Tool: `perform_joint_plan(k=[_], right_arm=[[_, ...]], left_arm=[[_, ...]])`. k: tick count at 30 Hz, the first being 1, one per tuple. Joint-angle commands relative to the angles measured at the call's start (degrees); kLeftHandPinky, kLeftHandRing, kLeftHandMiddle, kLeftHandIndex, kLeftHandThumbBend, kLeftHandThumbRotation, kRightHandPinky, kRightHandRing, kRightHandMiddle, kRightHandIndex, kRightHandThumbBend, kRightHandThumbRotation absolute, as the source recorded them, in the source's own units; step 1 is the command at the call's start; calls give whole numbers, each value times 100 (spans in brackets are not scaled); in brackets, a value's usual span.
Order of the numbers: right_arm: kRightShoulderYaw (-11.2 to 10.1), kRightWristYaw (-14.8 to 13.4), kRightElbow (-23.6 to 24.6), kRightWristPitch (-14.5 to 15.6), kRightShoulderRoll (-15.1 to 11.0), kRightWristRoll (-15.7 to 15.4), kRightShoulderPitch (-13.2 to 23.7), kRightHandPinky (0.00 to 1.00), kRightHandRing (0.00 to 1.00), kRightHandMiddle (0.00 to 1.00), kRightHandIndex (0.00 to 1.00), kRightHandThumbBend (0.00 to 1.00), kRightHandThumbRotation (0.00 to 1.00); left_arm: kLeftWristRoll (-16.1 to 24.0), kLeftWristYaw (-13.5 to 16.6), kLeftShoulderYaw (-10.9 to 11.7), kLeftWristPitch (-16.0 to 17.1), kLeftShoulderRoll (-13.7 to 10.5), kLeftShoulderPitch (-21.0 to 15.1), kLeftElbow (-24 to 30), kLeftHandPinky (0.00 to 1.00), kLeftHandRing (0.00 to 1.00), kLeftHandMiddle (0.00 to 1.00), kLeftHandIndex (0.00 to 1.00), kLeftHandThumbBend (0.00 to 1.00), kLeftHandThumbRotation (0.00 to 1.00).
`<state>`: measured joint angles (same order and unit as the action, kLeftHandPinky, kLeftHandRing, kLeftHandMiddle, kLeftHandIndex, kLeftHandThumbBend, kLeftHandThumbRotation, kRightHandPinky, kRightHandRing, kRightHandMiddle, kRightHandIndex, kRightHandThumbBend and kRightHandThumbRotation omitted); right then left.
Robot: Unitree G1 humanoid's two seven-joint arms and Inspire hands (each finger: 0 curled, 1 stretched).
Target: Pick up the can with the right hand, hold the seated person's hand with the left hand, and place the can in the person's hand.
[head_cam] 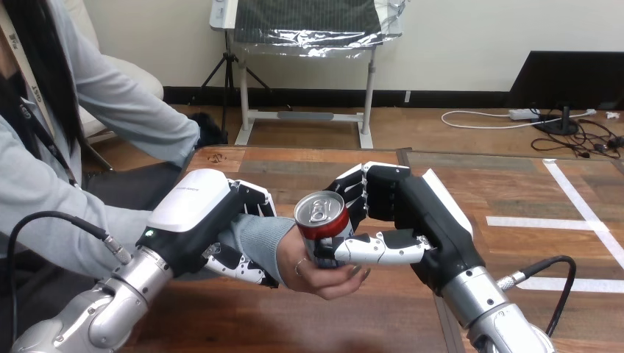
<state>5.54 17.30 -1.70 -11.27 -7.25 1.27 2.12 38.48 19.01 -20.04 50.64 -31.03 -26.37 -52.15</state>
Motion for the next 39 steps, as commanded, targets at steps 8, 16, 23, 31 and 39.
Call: perform_joint_plan(k=[8, 16, 23, 31, 39], right_arm=[[20, 114, 306, 5, -82, 16, 394, 45, 52, 57, 58, 89, 7], [7, 130, 354, 171, -186, -68, 398, 76, 79, 80, 81, 98, 30], [-47, 181, 250, 144, -284, -78, 467, 92, 93, 92, 93, 100, 42], [-147, 338, -6, -30, -381, 40, 569, 99, 99, 99, 99, 100, 53], [-229, 486, -239, -226, -474, 155, 651, 100, 100, 100, 100, 100, 60]], left_arm=[[-302, -124, 110, 155, 211, -254, 202, 29, 33, 38, 41, 99, 22], [-465, -217, 166, 121, 208, -158, 292, 36, 40, 45, 48, 100, 22], [-518, -228, 208, 72, 163, -36, 506, 41, 46, 54, 56, 100, 24], [-606, -465, 242, -165, 84, 158, 924, 67, 71, 73, 76, 100, 32], [-745, -765, 294, -311, 34, 319, 1221, 82, 86, 87, 90, 100, 37]])
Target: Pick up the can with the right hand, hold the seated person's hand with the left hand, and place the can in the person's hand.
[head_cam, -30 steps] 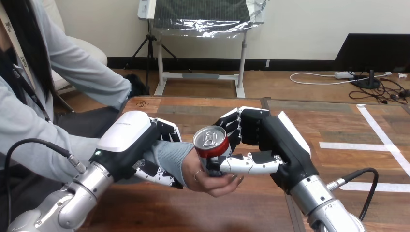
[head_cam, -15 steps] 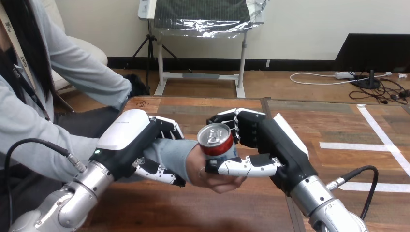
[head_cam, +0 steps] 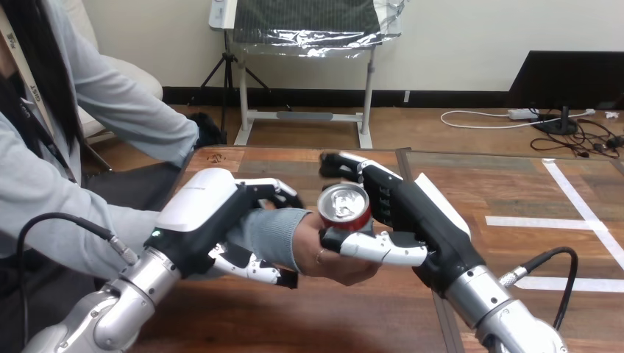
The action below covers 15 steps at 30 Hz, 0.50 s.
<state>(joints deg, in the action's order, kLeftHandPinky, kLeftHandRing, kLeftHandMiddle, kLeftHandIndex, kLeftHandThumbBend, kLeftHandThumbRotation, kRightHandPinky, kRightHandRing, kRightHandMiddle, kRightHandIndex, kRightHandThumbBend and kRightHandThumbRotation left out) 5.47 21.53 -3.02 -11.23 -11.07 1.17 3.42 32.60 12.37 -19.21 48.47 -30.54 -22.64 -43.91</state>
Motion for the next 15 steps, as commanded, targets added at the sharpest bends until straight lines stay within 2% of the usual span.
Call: perform_joint_plan(k=[1, 5, 8, 15], right_arm=[[-226, 77, -132, -247, -106, 180, 529, 100, 100, 100, 100, 100, 61], [-257, 137, -243, -341, -164, 235, 561, 100, 100, 100, 100, 100, 64], [-304, 197, -391, -517, -218, 245, 597, 100, 100, 100, 100, 100, 67], [-369, 261, -649, -802, -269, 214, 670, 100, 100, 100, 100, 100, 72]], left_arm=[[-144, -99, 214, -98, -27, -38, 424, 83, 87, 88, 91, 100, 38], [-118, -141, 219, -147, -73, 23, 526, 86, 92, 94, 95, 100, 41], [-127, -155, 236, -160, -84, 80, 566, 88, 94, 97, 97, 100, 43], [-124, -155, 266, -158, -106, 153, 604, 90, 98, 100, 100, 100, 48]])
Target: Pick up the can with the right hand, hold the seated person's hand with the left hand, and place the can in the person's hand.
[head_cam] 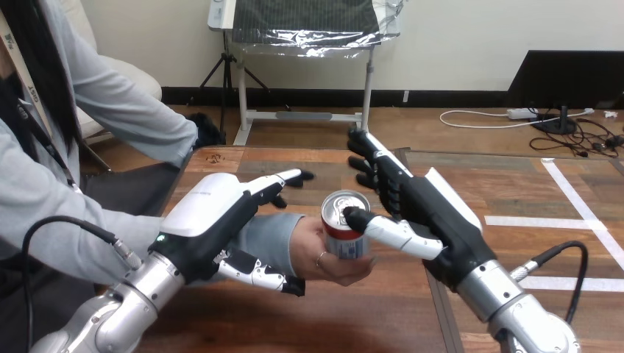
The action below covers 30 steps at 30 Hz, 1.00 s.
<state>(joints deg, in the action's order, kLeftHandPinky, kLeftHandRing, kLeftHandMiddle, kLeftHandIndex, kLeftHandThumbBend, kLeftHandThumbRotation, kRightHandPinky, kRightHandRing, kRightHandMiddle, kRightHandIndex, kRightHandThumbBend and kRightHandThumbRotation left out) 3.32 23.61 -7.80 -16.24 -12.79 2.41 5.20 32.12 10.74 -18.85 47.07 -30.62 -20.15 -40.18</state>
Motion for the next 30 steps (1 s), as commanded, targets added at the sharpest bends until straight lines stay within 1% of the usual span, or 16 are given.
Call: perform_joint_plan(k=[1, 5, 10, 16, 19, 25, 28, 30], right_arm=[[-156, 51, -208, -342, -104, 85, 505, 100, 100, 100, 100, 100, 73], [-176, 73, -385, -572, -154, 100, 554, 100, 100, 100, 100, 100, 75], [-188, 90, -517, -713, -176, 117, 596, 100, 100, 100, 100, 100, 77], [-237, 101, -673, -971, -208, 84, 636, 100, 100, 100, 100, 100, 79], [-261, 144, -743, -1058, -214, 136, 657, 100, 100, 100, 100, 100, 80], [-313, 202, -954, -1423, -231, 177, 712, 100, 100, 100, 100, 100, 80], [-332, 242, -972, -1468, -223, 247, 708, 100, 100, 100, 100, 100, 81], [-342, 233, -971, -1552, -223, 252, 696, 100, 100, 100, 100, 100, 80]], left_arm=[[-82, 2, 235, -13, -105, -87, 238, 90, 98, 100, 100, 100, 48], [-147, -33, 256, 59, -110, -45, 239, 91, 99, 100, 100, 100, 50], [-195, -47, 301, 145, -101, -7, 217, 92, 100, 100, 100, 100, 52], [-230, -32, 357, 241, -91, 63, 244, 92, 100, 100, 100, 100, 57], [-243, 7, 392, 318, -74, 89, 231, 92, 100, 100, 100, 100, 58], [-203, 209, 463, 539, -31, 140, 179, 92, 100, 100, 100, 100, 60], [-196, 309, 494, 655, -9, 170, 148, 92, 100, 100, 100, 100, 61], [-195, 377, 518, 726, 10, 203, 143, 91, 100, 100, 100, 100, 62]])
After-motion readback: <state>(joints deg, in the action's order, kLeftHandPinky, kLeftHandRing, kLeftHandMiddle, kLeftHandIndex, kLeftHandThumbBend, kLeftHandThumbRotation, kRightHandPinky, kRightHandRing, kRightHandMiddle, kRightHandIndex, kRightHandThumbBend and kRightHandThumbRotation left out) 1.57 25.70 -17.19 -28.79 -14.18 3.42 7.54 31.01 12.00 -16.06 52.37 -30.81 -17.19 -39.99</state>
